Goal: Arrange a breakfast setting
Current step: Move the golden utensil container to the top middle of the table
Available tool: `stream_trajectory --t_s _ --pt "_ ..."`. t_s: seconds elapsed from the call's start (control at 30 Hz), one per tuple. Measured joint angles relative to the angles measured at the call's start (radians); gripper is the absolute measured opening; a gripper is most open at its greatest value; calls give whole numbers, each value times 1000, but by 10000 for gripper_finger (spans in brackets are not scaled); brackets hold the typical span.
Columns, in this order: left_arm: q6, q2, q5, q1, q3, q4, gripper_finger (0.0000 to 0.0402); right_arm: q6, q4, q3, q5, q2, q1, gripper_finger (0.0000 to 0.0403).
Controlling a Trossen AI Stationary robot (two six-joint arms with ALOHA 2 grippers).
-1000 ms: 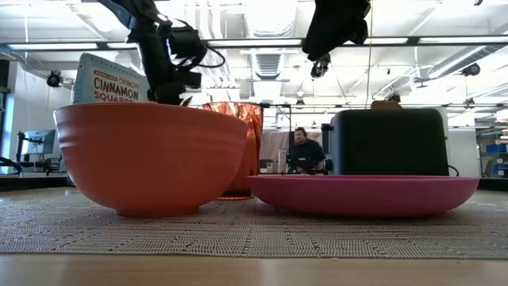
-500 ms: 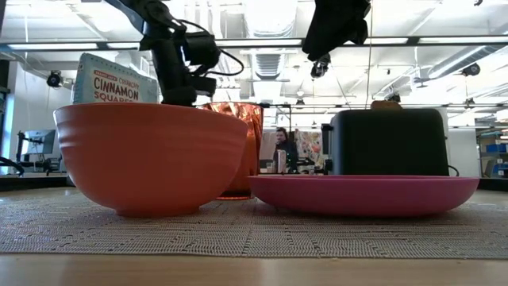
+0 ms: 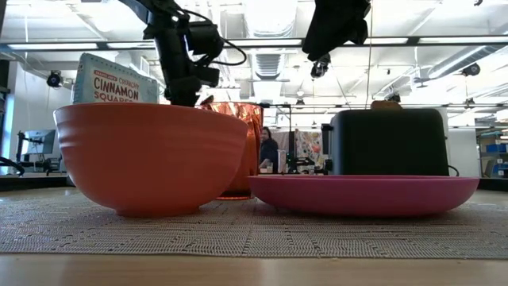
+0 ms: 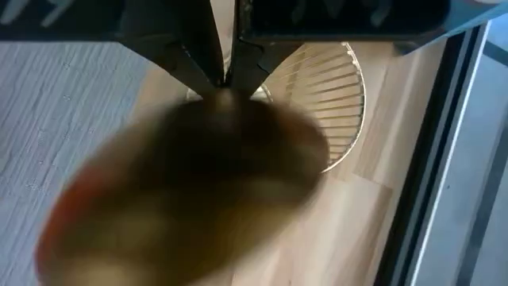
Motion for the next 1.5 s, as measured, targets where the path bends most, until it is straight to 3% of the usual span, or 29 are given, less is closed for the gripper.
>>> stream_trajectory --t_s 0.57,0.73,1.33,1.5 --pt "-4 1 2 -1 -33 -8 95 0 0 0 0 0 0 133" --pt "-4 -3 52 -2 -33 -21 106 0 0 0 0 0 0 133" --pt "32 89 18 -5 -34 -9 107 0 0 0 0 0 0 135" --pt "54 100 19 -5 -34 10 71 0 0 0 0 0 0 130"
